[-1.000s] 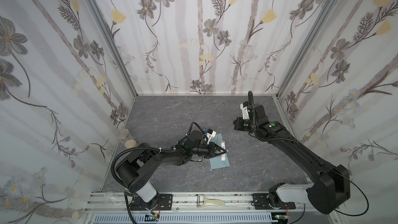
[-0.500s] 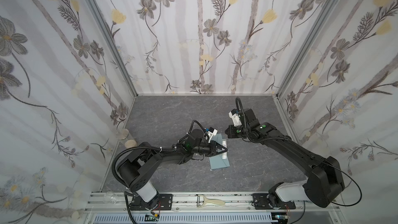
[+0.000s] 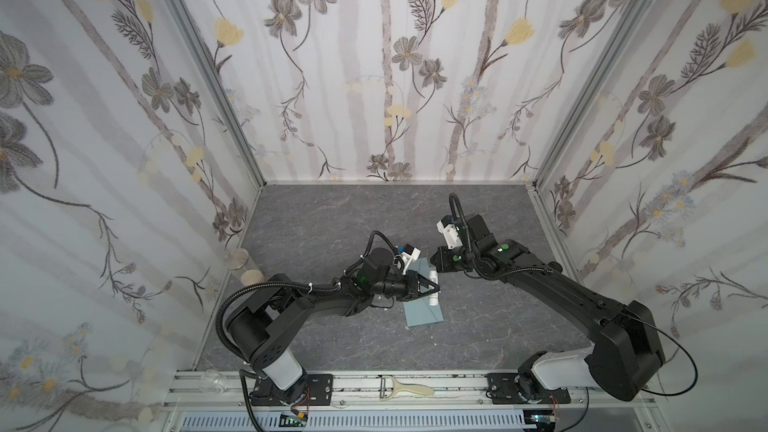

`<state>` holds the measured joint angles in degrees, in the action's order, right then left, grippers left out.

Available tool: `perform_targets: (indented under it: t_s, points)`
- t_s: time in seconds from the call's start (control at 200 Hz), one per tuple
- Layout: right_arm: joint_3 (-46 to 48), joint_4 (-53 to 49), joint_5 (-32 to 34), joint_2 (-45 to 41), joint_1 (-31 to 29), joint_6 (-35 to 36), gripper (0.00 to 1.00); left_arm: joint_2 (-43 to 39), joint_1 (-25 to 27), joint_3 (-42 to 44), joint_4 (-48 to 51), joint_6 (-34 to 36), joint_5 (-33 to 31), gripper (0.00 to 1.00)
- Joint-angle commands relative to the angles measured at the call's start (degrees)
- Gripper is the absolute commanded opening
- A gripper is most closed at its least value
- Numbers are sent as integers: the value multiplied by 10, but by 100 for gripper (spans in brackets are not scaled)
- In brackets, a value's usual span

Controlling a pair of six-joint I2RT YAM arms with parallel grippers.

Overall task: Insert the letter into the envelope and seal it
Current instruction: 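Open the right gripper off the cap and lift it away, then set the capped glue stick beside the envelope and open the left gripper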

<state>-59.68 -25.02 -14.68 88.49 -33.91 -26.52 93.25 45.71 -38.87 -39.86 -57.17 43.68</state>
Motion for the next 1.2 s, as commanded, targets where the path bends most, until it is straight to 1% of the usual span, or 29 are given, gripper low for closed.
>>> perform_targets:
  t_s: [0.0,0.855,1.199]
  points:
    - [0,18,-3,-1,-3,-2,0,0,0,-6,-12,5,3,0]
    - [29,15,-10,-23,-30,-17,0,-9,-4,-3,-6,7,-9,0]
    - [50,25,1,-32,-36,-30,0,-17,-8,1,-1,10,-13,0]
